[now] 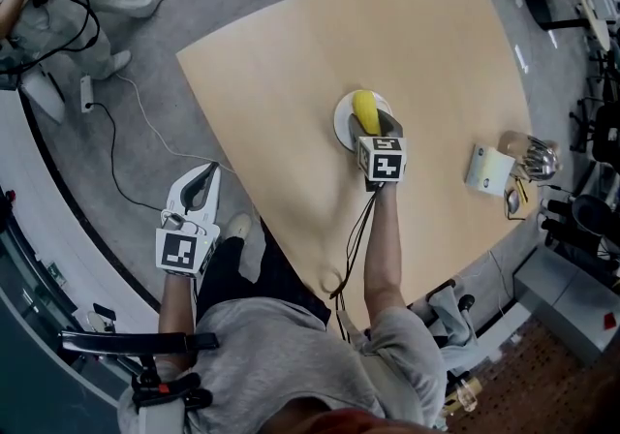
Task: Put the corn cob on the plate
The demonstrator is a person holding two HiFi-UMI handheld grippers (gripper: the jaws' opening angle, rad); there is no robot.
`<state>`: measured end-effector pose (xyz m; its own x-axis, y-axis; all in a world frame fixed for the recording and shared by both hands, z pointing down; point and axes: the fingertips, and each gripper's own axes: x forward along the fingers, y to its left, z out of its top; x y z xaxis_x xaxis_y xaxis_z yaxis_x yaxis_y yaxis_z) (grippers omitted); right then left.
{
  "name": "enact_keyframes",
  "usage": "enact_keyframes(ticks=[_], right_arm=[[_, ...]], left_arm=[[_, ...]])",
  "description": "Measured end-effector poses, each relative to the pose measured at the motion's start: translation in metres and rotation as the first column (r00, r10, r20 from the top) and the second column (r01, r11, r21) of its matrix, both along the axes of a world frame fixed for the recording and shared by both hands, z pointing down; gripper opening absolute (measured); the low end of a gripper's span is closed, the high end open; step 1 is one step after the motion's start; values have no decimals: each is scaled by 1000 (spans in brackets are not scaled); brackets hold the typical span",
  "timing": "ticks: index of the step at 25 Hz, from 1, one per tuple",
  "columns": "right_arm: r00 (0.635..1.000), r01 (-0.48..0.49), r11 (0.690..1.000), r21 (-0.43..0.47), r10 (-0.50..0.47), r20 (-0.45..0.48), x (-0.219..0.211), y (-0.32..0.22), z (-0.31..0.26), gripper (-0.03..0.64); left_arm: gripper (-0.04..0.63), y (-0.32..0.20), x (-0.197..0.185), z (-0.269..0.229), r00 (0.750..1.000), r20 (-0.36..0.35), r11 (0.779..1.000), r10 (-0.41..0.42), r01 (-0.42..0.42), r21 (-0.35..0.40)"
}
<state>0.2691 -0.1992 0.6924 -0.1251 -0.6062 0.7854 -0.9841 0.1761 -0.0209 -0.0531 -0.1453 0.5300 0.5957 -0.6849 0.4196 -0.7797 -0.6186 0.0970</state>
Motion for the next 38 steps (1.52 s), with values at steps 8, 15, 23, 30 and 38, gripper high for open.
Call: enact_keyframes(ticks=[8,15,23,30,38], right_arm=[[1000,-4,1000,8,4,-28,0,0,1,268],[999,-10,1000,9,11,-42,-2,5,-2,282],[999,-43,998,50,44,-19,0,10,-21,276],[997,-72,993,98,71,11,2,18,-46,272],[996,-94,986,140,94,2,3,35,-78,267]], left_arm=[[20,4,-2,-2,1000,-1,1000,4,-4,7],[20,8,-7,-9,1000,-8,1000,2,-2,30],[20,16,-8,-19,1000,-10,999,7,-6,48],[20,26,-8,-32,1000,-13,997,20,-19,72],[20,39,-14,-49,999,-20,994,34,-31,108]])
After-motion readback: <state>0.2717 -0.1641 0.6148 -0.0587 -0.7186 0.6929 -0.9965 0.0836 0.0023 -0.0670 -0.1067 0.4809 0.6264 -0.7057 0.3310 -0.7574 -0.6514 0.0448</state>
